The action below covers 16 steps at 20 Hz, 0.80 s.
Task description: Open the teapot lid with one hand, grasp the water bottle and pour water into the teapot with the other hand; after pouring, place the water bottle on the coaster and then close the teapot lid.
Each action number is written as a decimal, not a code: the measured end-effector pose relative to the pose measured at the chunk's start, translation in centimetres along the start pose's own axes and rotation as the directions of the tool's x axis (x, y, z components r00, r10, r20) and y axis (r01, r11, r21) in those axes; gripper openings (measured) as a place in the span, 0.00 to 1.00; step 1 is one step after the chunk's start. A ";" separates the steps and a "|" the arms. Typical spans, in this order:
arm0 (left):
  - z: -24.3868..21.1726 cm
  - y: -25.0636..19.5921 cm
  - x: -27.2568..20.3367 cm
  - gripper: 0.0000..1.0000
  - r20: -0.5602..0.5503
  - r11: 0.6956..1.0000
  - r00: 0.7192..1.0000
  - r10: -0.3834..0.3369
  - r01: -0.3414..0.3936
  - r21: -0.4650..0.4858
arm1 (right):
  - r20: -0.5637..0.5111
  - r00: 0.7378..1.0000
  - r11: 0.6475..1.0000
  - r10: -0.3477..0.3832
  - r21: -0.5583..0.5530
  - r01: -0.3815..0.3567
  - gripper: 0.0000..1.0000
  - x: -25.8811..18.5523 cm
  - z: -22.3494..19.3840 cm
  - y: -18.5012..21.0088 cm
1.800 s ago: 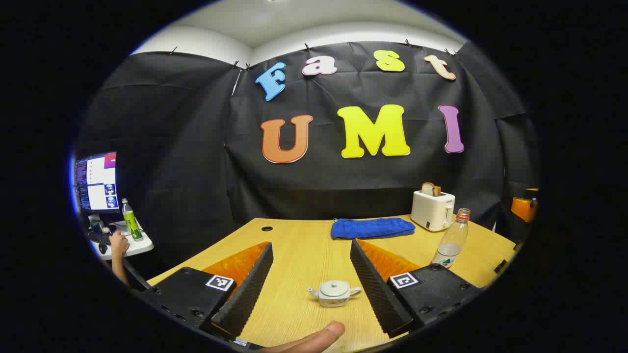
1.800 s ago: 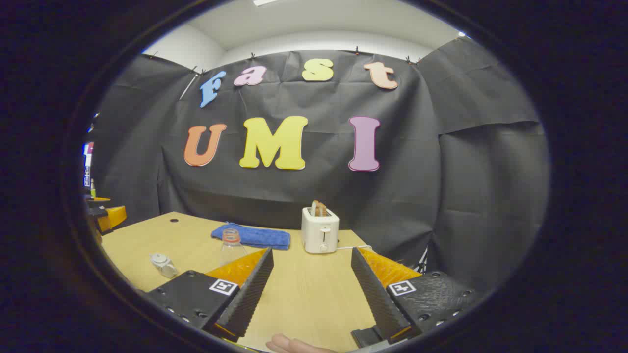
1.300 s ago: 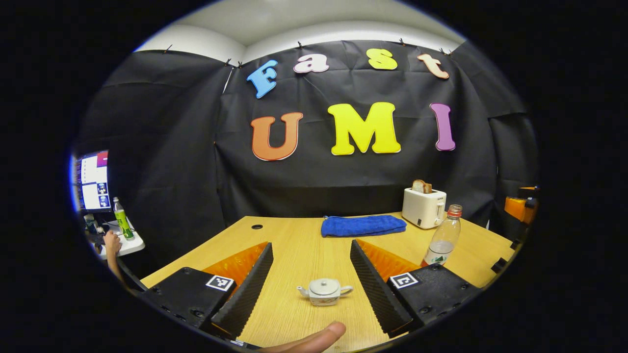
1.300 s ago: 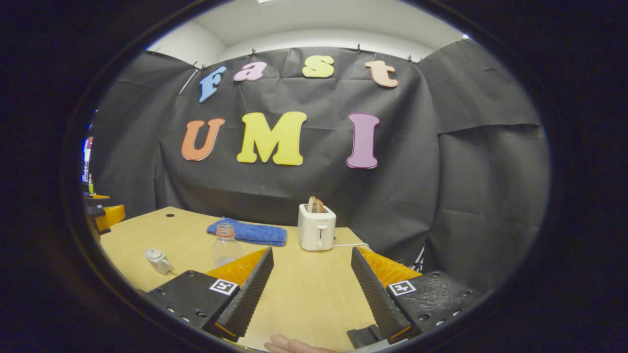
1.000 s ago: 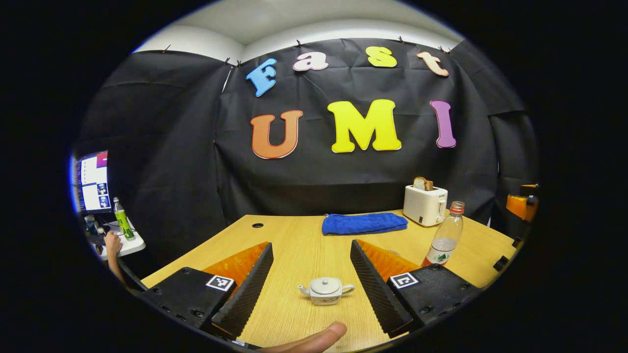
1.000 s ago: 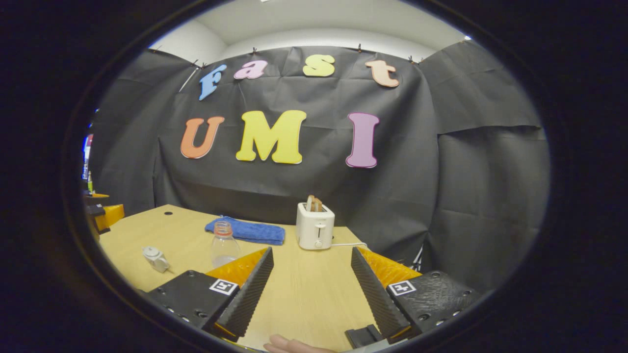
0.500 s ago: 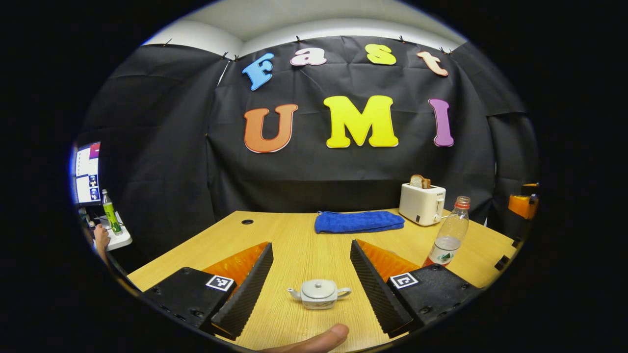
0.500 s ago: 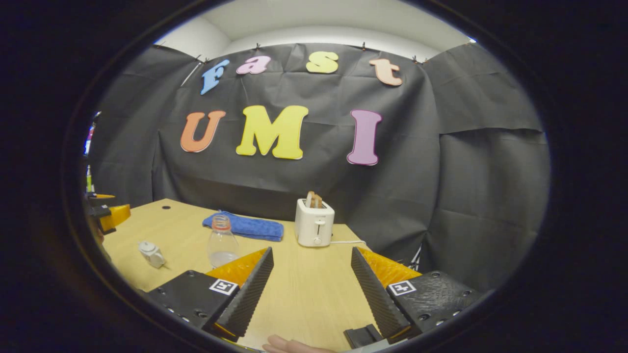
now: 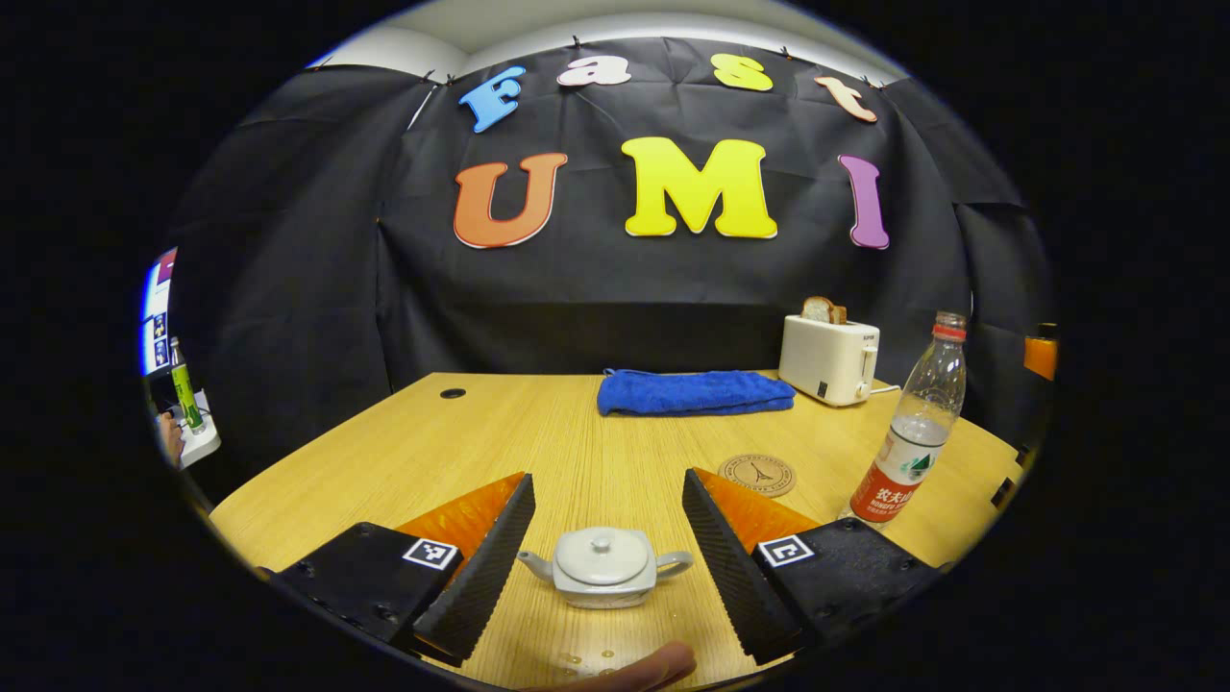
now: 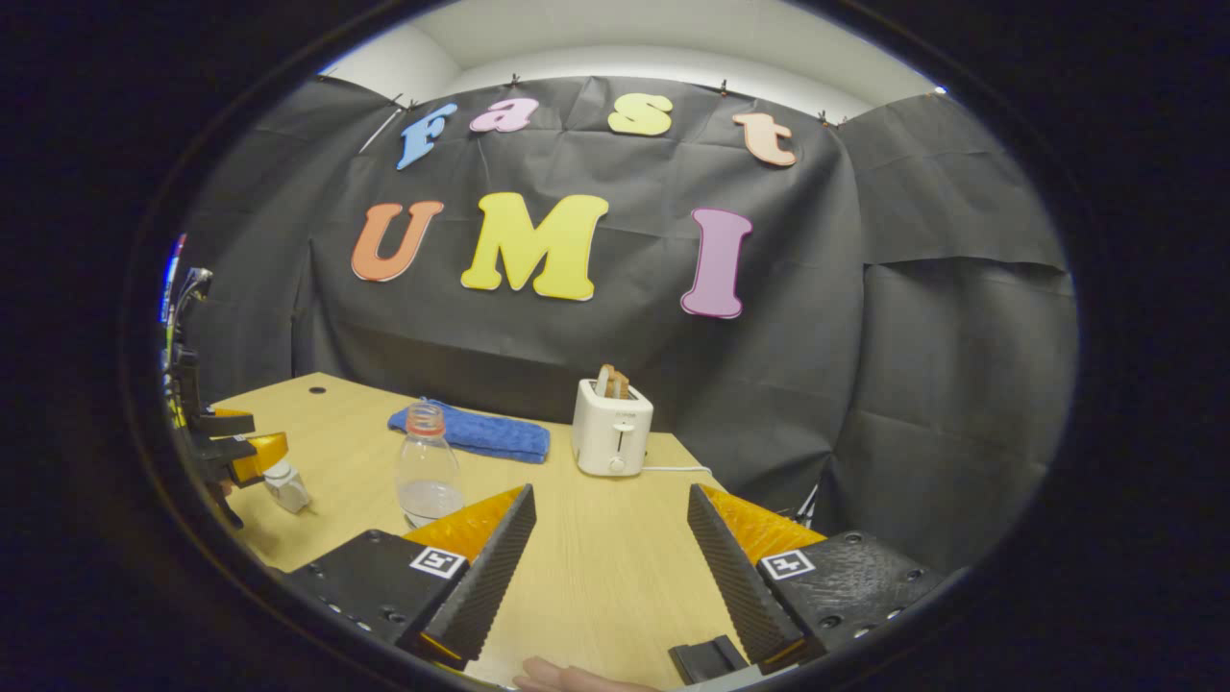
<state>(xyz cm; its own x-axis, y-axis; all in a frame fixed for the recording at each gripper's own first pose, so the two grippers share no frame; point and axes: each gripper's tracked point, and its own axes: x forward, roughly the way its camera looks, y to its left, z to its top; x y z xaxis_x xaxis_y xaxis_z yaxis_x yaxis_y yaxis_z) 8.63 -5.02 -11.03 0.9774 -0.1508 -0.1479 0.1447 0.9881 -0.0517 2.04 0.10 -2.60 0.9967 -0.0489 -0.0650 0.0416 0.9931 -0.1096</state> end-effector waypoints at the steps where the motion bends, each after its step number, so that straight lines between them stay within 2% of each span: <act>1: -0.5 0.1 0.3 0.96 -0.018 1.000 1.000 0.008 -0.009 -0.003 | -0.005 1.000 1.000 0.002 -0.001 -0.002 0.95 0.1 -0.2 0.1; 5: -0.4 0.2 1.1 0.82 0.022 1.000 1.000 0.005 -0.005 -0.007 | -0.016 1.000 1.000 -0.004 0.004 0.004 0.98 0.3 -0.5 0.1; 6: -0.5 0.2 1.3 0.73 0.023 1.000 1.000 0.004 -0.005 0.004 | -0.020 1.000 1.000 -0.003 0.004 0.003 0.97 0.3 -0.5 0.2; 8: -1.0 0.3 1.7 0.63 0.012 1.000 1.000 0.004 -0.004 0.015 | -0.026 1.000 1.000 0.004 0.001 -0.004 0.98 0.4 -0.7 0.6; 10: -1.4 0.0 1.7 0.55 0.001 1.000 1.000 -0.010 0.010 0.008 | -0.028 1.000 1.000 0.009 -0.002 -0.009 0.98 0.4 -0.9 0.7; 15: -2.0 0.3 2.4 0.46 -0.013 1.000 1.000 0.000 0.000 0.023 | -0.036 0.999 1.000 0.021 -0.005 -0.021 0.98 0.6 -1.2 1.6; 16: -2.0 0.5 2.4 0.40 -0.012 1.000 1.000 0.002 -0.002 0.024 | -0.038 0.999 1.000 0.023 -0.009 -0.024 0.98 0.6 -1.2 1.7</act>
<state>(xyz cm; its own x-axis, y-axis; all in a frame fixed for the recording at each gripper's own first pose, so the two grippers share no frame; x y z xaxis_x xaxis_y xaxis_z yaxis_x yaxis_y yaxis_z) 10.72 -4.95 -13.41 0.9759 -0.1489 -0.1596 0.1464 0.9888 -0.0273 2.67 1.67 -4.06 0.9940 -0.0297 -0.1048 0.0173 0.9929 -0.1173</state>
